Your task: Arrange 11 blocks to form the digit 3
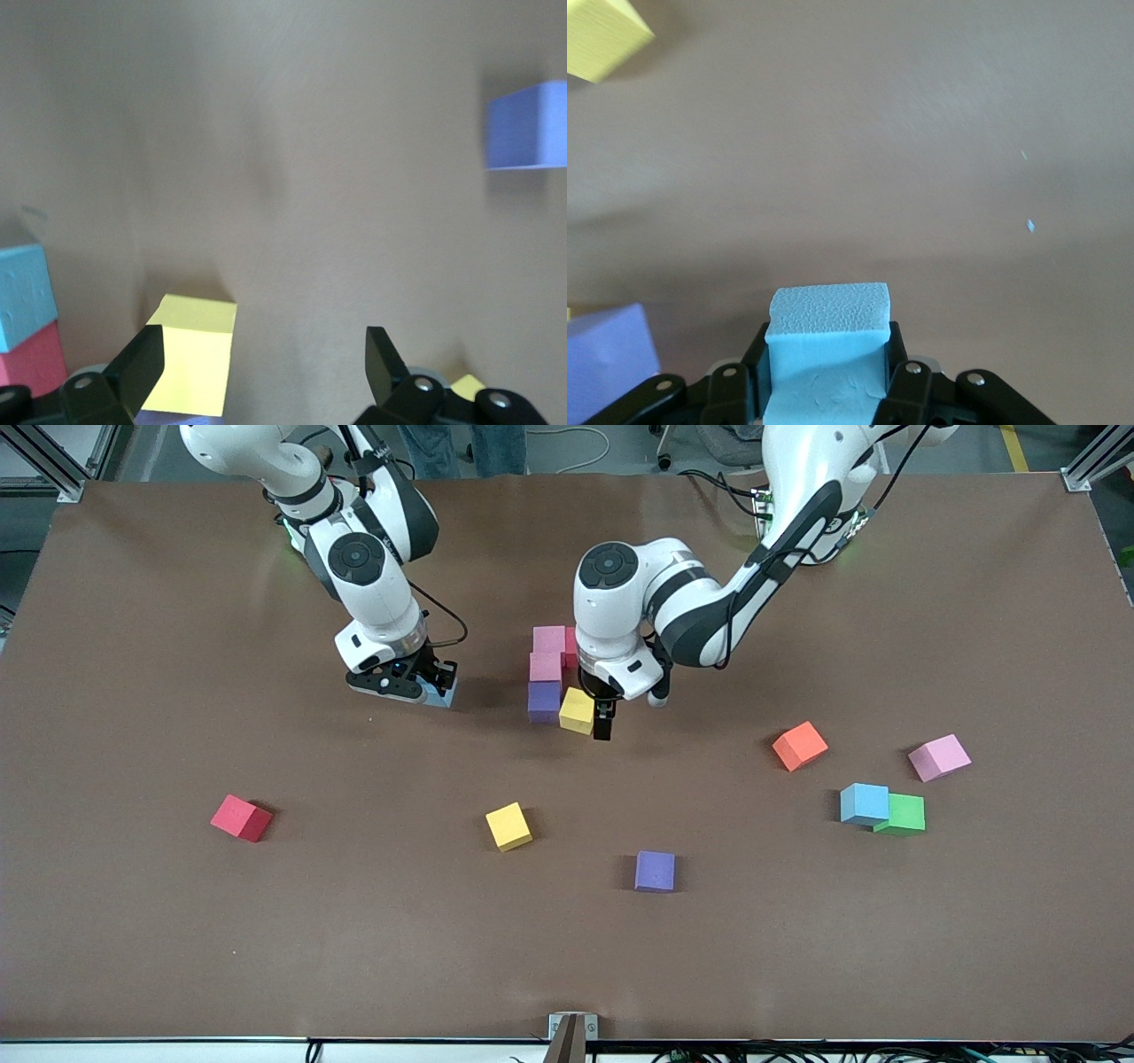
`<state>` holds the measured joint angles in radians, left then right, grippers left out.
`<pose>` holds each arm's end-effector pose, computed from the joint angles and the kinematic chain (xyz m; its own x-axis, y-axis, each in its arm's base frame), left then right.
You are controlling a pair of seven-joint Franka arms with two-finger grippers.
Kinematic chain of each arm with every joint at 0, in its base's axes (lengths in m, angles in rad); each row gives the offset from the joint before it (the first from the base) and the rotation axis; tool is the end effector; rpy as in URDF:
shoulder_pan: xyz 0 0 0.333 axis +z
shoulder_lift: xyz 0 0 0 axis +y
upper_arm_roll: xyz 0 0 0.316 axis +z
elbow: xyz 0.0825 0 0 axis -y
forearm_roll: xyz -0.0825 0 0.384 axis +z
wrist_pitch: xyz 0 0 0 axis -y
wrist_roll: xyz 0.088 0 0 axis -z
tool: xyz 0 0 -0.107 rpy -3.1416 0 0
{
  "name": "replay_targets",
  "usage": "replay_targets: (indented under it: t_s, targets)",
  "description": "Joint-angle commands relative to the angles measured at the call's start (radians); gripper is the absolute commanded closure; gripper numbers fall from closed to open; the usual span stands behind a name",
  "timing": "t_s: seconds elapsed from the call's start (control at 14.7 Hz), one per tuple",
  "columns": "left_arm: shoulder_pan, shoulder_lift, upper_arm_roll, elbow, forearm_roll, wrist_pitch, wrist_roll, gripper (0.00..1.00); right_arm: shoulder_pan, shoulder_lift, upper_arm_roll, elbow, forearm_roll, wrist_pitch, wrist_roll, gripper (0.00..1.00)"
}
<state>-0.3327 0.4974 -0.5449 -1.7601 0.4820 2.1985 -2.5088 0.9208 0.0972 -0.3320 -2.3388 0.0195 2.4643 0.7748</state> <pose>0.4581 -0.4732 0.3203 0.1571 0.9850 0.0712 0.9779 -0.1652 0.1281 0.4291 0.2861 0.2990 0.9795 -0.1977 0.0375 -0.1975 -0.9803 -0.0102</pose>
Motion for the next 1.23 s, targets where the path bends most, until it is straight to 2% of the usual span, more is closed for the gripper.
replay_targets:
  t_s: [0.0,0.07,0.2,0.41,0.55,0.75,0.95,1.16]
  targets:
    - [0.012,0.007,-0.015,0.105,-0.017,-0.135,0.125,0.0,0.023,0.186,0.022,0.277,0.0,-0.149,-0.046,1.0]
    - [0.018,0.007,-0.015,0.14,-0.025,-0.179,0.18,0.0,0.024,0.259,0.033,0.389,0.008,-0.207,-0.046,1.0]
    - [0.055,0.007,-0.015,0.226,-0.065,-0.276,0.35,0.0,0.015,0.375,0.054,0.56,0.106,-0.255,-0.051,1.0]
    - [0.141,0.007,-0.013,0.329,-0.146,-0.397,0.624,0.0,0.012,0.465,0.056,0.665,0.132,-0.245,-0.132,1.0]
    - [0.207,0.007,-0.013,0.332,-0.151,-0.402,0.778,0.0,0.01,0.528,0.056,0.732,0.154,-0.243,-0.135,1.0]
    - [0.296,0.024,-0.012,0.333,-0.151,-0.402,0.988,0.0,0.009,0.552,0.059,0.75,0.169,-0.22,-0.141,1.0]
    - [0.33,0.064,-0.007,0.34,-0.146,-0.39,1.241,0.0,0.001,0.568,0.085,0.748,0.198,-0.189,-0.169,1.0]
    - [0.342,0.153,-0.006,0.384,-0.14,-0.32,1.337,0.0,0.003,0.575,0.099,0.742,0.223,-0.189,-0.187,1.0]
